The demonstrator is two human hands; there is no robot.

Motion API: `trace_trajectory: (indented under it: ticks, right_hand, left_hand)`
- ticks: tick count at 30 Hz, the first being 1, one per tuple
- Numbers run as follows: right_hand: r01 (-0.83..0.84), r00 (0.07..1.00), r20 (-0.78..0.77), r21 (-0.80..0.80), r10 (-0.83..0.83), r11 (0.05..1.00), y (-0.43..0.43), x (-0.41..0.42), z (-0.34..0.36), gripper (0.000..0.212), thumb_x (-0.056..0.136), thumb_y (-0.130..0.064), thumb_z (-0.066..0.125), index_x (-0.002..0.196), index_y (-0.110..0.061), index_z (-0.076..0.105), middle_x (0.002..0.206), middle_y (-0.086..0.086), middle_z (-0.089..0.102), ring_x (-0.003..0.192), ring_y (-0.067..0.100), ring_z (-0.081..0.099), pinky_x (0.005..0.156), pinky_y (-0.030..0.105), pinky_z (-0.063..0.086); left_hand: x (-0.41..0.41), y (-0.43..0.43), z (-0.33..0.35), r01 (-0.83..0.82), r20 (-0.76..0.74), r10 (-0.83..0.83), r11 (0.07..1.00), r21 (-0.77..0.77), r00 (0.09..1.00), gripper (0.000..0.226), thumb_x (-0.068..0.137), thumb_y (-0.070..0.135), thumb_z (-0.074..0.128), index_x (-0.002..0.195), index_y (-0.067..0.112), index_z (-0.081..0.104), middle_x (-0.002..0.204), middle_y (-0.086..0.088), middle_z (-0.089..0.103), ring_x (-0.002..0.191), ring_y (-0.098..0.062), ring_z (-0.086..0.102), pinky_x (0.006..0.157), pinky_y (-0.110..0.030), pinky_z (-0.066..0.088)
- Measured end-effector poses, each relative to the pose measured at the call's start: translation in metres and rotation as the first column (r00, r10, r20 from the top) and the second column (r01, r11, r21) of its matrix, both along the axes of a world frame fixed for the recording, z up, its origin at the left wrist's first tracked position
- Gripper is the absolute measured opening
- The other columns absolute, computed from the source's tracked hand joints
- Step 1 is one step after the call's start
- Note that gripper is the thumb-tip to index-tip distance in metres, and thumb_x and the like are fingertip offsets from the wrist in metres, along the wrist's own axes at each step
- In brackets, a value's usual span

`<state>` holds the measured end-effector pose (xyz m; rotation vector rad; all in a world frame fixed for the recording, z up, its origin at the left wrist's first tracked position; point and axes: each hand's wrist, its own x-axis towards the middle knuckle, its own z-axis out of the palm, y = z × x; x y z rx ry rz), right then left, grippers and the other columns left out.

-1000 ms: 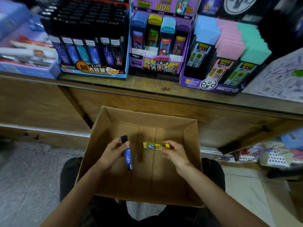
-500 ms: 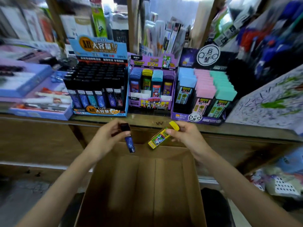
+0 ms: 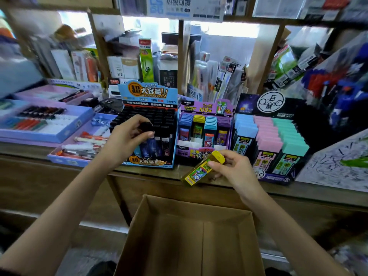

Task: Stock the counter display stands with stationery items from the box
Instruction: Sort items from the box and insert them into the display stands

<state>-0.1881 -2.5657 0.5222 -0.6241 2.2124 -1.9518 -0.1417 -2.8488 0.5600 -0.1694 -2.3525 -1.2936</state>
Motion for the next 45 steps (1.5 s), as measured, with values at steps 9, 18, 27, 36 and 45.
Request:
trace_trajectory:
  ticks: [9, 18, 27, 36, 45]
  right_hand:
    - [0.005, 1.000, 0.003, 0.015, -0.005, 1.000, 0.004, 0.002, -0.003, 0.014, 0.083, -0.008, 0.068, 0.086, -0.022, 0.069, 0.083, -0.006, 0.071, 0.076, 0.008, 0.066, 0.059, 0.019, 0.053]
    - [0.015, 1.000, 0.011, 0.008, -0.015, 1.000, 0.010, 0.004, -0.005, 0.015, 0.083, -0.007, 0.068, 0.084, -0.023, 0.069, 0.083, -0.002, 0.071, 0.073, 0.011, 0.065, 0.060, 0.021, 0.053]
    - [0.020, 0.999, 0.036, -0.012, -0.019, 1.000, 0.011, 0.008, -0.009, 0.014, 0.082, -0.006, 0.068, 0.084, -0.020, 0.070, 0.082, -0.002, 0.072, 0.071, 0.008, 0.065, 0.060, 0.020, 0.054]
    - [0.031, 0.999, 0.008, 0.022, -0.031, 0.999, 0.010, 0.009, -0.006, 0.012, 0.083, -0.010, 0.068, 0.084, -0.022, 0.069, 0.081, -0.004, 0.072, 0.068, 0.007, 0.065, 0.060, 0.019, 0.053]
    - [0.044, 0.998, -0.040, 0.058, -0.042, 0.997, 0.009, 0.002, 0.000, 0.017, 0.082, -0.008, 0.069, 0.085, -0.025, 0.067, 0.084, -0.007, 0.072, 0.077, 0.009, 0.067, 0.060, 0.020, 0.054]
  left_hand:
    - [-0.006, 0.001, 0.001, 0.008, 0.075, 0.009, 0.975, -0.222, 0.997, 0.018, 0.086, 0.023, 0.064, 0.096, 0.034, 0.054, 0.093, 0.008, 0.065, 0.088, 0.012, 0.058, 0.078, -0.005, 0.046]
    - [-0.006, 0.001, 0.010, -0.018, 0.100, 0.052, 0.947, -0.320, 0.994, 0.018, 0.086, 0.019, 0.064, 0.102, 0.022, 0.056, 0.098, -0.006, 0.067, 0.091, -0.017, 0.065, 0.087, -0.037, 0.053]
    - [-0.002, 0.009, 0.004, -0.004, 0.146, 0.044, 0.965, -0.261, 0.988, 0.017, 0.089, 0.017, 0.062, 0.104, 0.016, 0.056, 0.094, 0.001, 0.067, 0.086, -0.012, 0.065, 0.079, -0.024, 0.054]
    - [-0.010, 0.024, 0.007, -0.166, -0.072, 0.156, 0.755, -0.634, 0.985, 0.042, 0.087, 0.023, 0.065, 0.124, 0.011, 0.050, 0.115, -0.007, 0.062, 0.099, -0.029, 0.061, 0.075, -0.034, 0.045]
    - [-0.002, 0.021, -0.002, -0.307, -0.259, 0.170, 0.619, -0.723, 0.951, 0.032, 0.079, 0.013, 0.074, 0.104, -0.002, 0.062, 0.102, -0.018, 0.060, 0.091, -0.036, 0.059, 0.075, -0.044, 0.044]
